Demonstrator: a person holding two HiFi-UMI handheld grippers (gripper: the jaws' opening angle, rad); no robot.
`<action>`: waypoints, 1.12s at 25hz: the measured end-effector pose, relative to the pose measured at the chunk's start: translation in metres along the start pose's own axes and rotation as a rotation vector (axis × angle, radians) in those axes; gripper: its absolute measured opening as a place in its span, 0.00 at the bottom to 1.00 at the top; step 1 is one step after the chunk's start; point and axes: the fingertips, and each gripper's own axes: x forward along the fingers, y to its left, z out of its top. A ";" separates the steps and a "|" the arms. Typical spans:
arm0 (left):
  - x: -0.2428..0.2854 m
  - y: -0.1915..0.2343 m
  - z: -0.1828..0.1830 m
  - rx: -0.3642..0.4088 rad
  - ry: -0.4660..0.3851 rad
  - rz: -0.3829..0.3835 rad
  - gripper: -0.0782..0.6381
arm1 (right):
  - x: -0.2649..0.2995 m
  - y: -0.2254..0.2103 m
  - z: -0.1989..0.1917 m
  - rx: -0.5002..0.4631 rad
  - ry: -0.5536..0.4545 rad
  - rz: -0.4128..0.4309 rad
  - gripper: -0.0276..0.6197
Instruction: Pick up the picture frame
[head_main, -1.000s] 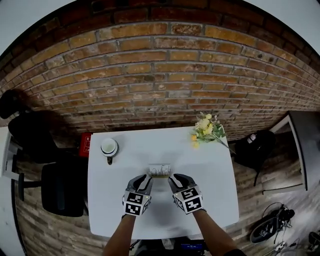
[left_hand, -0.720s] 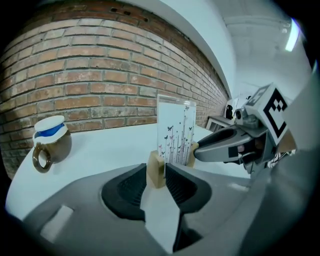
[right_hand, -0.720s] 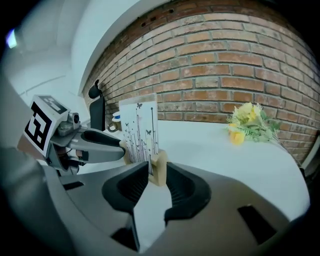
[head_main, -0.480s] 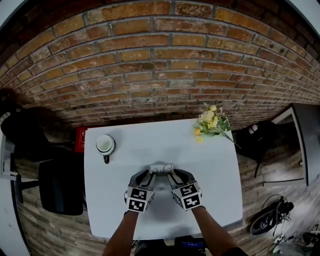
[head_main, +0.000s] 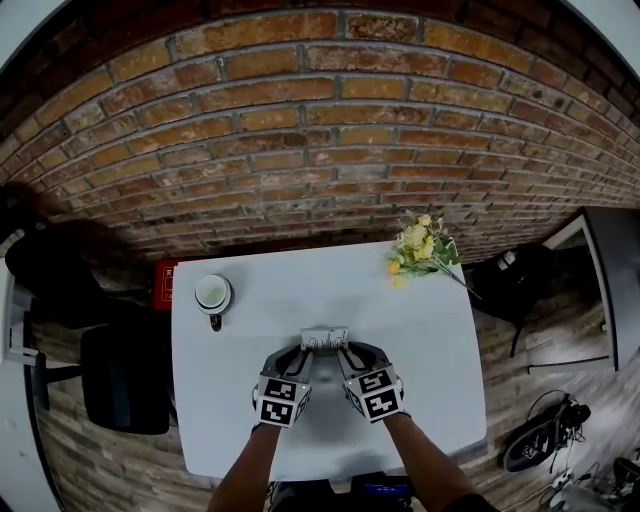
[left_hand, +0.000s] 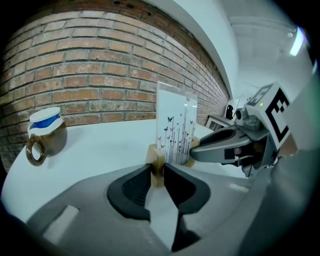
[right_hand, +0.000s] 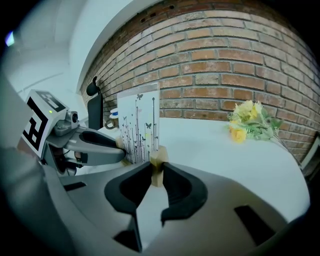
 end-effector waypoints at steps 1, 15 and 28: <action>-0.001 -0.001 0.002 -0.001 -0.003 0.000 0.23 | -0.002 0.000 0.001 -0.003 -0.003 0.001 0.17; -0.054 -0.044 0.064 0.048 -0.110 0.021 0.23 | -0.079 -0.003 0.050 -0.043 -0.111 -0.014 0.16; -0.095 -0.079 0.069 0.031 -0.157 0.049 0.22 | -0.131 0.012 0.048 -0.030 -0.159 -0.006 0.16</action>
